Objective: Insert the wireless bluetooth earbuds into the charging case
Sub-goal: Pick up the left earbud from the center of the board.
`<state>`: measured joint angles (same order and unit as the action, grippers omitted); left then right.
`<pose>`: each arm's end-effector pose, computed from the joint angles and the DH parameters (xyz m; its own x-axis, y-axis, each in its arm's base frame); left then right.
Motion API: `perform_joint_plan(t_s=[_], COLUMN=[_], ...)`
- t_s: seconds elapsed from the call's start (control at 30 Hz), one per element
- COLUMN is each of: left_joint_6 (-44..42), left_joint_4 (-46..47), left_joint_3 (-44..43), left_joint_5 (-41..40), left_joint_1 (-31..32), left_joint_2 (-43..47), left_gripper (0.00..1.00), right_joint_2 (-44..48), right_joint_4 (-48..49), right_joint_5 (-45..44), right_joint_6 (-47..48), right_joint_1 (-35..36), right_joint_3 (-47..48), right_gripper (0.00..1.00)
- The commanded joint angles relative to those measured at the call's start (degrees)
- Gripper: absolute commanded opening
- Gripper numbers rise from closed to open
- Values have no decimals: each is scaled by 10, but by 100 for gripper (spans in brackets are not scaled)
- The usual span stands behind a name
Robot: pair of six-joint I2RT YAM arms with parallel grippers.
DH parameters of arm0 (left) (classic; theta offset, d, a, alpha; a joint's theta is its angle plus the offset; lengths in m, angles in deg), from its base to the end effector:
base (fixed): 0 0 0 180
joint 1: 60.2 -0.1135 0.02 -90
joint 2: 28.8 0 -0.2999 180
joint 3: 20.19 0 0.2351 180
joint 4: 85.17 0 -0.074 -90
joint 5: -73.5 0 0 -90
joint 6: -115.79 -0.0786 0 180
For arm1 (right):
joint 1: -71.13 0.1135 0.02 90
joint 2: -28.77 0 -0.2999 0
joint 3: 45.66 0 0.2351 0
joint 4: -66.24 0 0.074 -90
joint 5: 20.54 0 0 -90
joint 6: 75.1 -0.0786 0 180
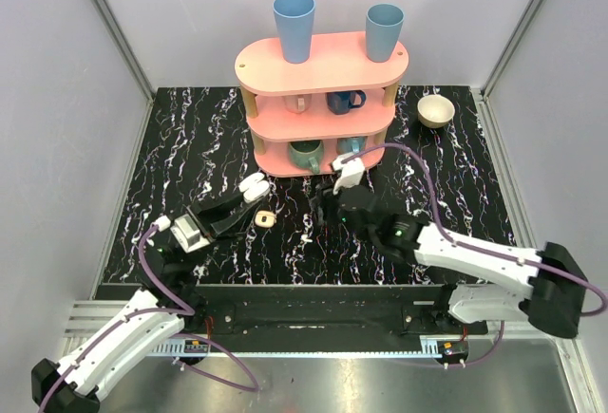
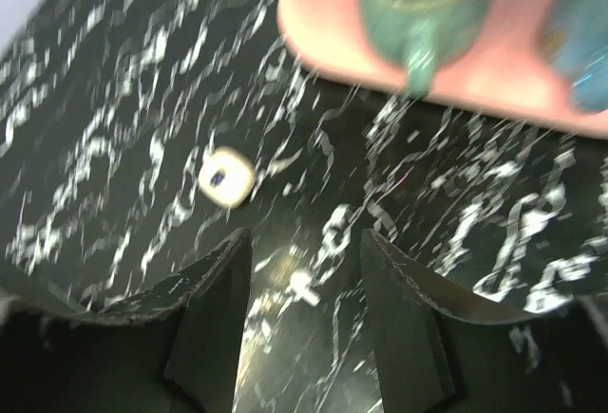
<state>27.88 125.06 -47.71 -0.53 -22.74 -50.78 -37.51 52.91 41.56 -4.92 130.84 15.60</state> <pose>0.0640 -0.0763 0.3359 0.4359 -0.3782 -0.8167 0.7783 0.6140 0.1311 0.1678 0.2144 0.3223 -0.3322 0.0254 -0.9429 -0.4533 0.8723 0.1832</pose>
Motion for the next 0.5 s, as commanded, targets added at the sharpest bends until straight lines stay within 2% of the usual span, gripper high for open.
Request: perform_joint_plan(t_s=[0.0,0.03,0.07,0.2,0.47], left_joint_6=[-14,-16,-16,-17,-16], left_joint_4=[-7,-15,-19,-36,-39], left_joint_3=[-21,-20,-21,-22,-18], left_joint_5=[-15,-16,-18,-23,-24], left_joint_1=[1,1,1,2,2], left_joint_2=[21,28,33,48,56], left_gripper=[0,0,0,0,0], right_joint_2=[-94,-116,-139,-232,-301], right_joint_4=[-65,-80,-87,-109,-142], right_joint_5=[168,179,217,242,253], right_joint_6=[-87,-88,-83,-74,-25], right_joint_1=[-4,-5,-6,-12,-36], right_joint_3=[23,42,53,102,152], right_gripper=[57,57,52,50,50])
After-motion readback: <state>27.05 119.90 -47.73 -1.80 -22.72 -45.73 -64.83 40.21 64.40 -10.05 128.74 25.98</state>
